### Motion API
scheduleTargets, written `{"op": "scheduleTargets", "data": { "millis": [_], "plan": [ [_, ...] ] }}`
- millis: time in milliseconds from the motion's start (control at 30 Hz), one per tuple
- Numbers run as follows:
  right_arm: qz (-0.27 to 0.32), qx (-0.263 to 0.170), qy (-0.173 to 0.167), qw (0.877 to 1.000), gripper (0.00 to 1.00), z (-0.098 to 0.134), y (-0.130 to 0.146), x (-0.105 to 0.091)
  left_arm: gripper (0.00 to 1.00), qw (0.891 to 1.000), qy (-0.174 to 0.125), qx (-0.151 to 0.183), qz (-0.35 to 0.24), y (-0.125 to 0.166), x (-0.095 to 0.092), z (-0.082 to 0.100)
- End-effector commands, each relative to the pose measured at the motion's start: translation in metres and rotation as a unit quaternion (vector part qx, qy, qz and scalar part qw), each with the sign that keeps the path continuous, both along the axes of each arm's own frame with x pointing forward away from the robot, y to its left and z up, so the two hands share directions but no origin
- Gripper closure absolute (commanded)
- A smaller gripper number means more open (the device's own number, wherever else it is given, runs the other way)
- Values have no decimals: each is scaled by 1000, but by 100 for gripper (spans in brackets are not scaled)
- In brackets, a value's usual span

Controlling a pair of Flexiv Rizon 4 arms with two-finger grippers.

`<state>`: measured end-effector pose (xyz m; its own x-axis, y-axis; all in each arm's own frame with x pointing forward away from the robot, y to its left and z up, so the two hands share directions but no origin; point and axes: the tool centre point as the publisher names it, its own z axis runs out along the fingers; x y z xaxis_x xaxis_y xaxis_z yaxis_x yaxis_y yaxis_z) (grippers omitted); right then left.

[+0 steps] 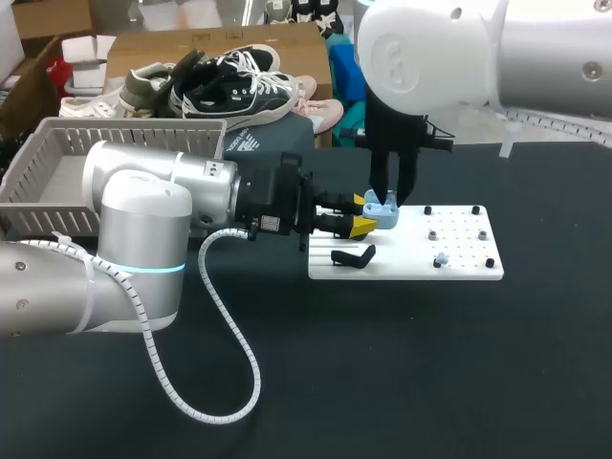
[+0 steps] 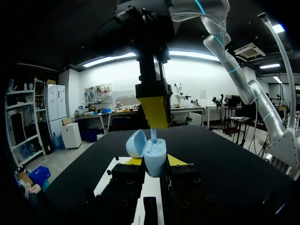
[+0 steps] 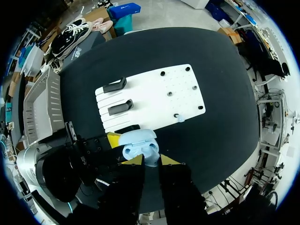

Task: Pick up each earbud case from the left stands, insert the matching earbuds, close the lid, and place the case in the box.

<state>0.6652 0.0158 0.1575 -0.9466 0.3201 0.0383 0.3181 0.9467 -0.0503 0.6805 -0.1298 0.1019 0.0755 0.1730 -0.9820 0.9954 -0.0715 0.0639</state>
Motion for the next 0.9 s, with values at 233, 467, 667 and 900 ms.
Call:
{"op": "scheduleTargets", "data": {
  "millis": [233,467,667,900],
  "plan": [
    [-1,-9,7,1000,100,-3,1,3,100,1000,-1,-1,1,0,0,-1],
    [1,-17,11,1000,100,-3,0,3,100,1000,-1,-1,1,0,0,-1],
    [2,-21,15,1000,100,-6,1,2,100,1000,-1,-1,1,0,0,-1],
    [3,-31,20,999,100,-10,1,2,100,1000,-1,-1,1,0,0,-1]
  ]
}}
